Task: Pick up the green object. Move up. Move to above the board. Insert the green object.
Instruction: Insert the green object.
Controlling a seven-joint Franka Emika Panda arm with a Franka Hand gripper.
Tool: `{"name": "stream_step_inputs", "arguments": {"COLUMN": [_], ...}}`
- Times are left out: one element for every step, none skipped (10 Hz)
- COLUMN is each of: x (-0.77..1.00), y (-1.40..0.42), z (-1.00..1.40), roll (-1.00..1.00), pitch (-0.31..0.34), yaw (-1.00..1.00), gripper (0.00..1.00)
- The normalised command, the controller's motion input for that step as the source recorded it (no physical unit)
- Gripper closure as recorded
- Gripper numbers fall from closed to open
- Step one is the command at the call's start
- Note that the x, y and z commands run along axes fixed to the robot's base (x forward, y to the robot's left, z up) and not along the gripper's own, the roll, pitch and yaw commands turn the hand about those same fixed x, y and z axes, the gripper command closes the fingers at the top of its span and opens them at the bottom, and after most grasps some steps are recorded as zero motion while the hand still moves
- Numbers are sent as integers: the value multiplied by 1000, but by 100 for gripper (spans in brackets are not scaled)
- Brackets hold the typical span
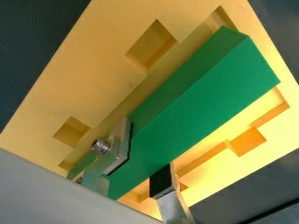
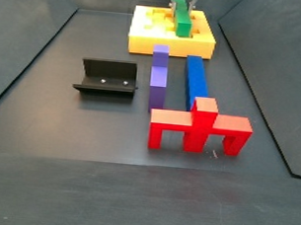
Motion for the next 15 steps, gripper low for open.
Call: {"name": "stream_step_inputs", "arguments": {"x": [-157, -377, -569, -543, -409, -440, -71, -163, -154, -209, -263, -280, 0, 6, 0], "y": [0, 91, 289, 349, 429, 451, 0, 0, -51, -160, -134, 109, 103, 131, 9], "z": [-414, -397, -320, -297, -311, -269, 0, -126, -220, -200, -14, -66, -331, -497, -117], "roll": [-53, -29, 0, 0, 0, 0, 0, 0, 0, 0, 79, 0, 0, 0, 0], "pitch": [-50, -33, -1, 0, 0, 0, 1, 0, 0, 0, 0, 0, -4, -17, -19], "yaw": [0, -89, -169, -180, -123, -100, -26, 0, 0, 0, 0, -77, 0, 0, 0], "gripper": [100, 100, 100, 100, 100, 100, 100, 100, 100, 100, 100, 100, 100, 100, 100]}}
